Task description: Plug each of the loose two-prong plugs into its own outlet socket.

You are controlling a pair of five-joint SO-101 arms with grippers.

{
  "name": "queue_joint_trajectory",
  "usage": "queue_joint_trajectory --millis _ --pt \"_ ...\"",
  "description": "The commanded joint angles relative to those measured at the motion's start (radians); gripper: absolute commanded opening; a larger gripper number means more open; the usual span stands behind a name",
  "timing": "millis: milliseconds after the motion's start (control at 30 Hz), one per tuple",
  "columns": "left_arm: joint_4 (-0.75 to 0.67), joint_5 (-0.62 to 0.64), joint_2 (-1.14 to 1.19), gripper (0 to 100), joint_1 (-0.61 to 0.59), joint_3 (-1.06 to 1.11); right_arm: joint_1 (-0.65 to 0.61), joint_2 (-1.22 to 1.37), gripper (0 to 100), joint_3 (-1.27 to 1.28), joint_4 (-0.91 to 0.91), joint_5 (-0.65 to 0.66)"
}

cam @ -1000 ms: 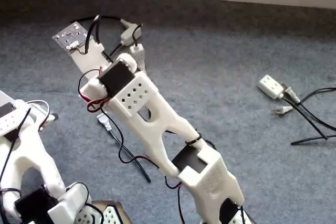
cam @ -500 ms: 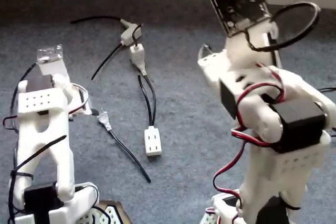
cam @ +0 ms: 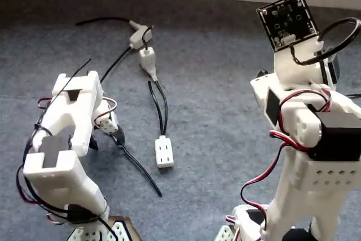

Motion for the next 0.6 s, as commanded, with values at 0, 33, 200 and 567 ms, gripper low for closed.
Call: queue_joint_trajectory --millis 0,33,200,567 --pt "0.005 0.084 0.007 26 0.019 -0.084 0.015 -0.018 41.8 0.002 -0.013 0.012" --pt "0.005 0.115 0.001 26 0.021 -0.088 0.015 -0.018 41.8 0.002 -0.025 0.014" --pt "-0.044 0.201 -0.024 26 0.047 -0.074 0.016 -0.018 41.8 0.002 -0.110 0.015" --pt "-0.147 0.206 -0.024 22 0.093 -0.048 0.019 -0.016 41.8 0.004 -0.193 0.017"
